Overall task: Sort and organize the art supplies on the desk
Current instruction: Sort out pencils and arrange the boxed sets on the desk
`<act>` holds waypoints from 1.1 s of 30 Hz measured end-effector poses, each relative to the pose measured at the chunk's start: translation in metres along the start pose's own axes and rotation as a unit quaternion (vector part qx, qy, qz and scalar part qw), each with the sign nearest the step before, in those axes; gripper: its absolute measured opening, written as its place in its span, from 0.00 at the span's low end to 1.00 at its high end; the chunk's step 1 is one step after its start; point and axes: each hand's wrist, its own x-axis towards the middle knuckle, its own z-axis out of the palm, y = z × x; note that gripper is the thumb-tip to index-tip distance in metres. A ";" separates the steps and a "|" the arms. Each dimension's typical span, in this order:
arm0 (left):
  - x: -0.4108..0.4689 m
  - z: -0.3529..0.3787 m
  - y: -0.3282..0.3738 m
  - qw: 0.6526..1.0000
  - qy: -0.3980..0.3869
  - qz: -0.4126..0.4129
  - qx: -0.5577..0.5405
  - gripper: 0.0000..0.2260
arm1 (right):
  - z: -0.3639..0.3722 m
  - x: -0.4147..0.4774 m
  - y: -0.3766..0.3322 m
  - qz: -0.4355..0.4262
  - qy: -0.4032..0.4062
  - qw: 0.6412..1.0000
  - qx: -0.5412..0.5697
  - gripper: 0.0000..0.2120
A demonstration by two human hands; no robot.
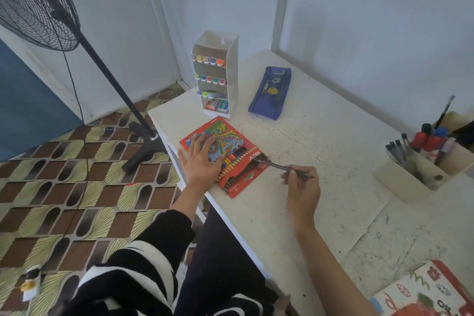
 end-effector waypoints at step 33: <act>-0.001 -0.002 0.005 0.999 -0.023 -0.015 0.038 0.24 | 0.007 0.032 0.014 -0.025 -0.179 0.940 -0.289 0.07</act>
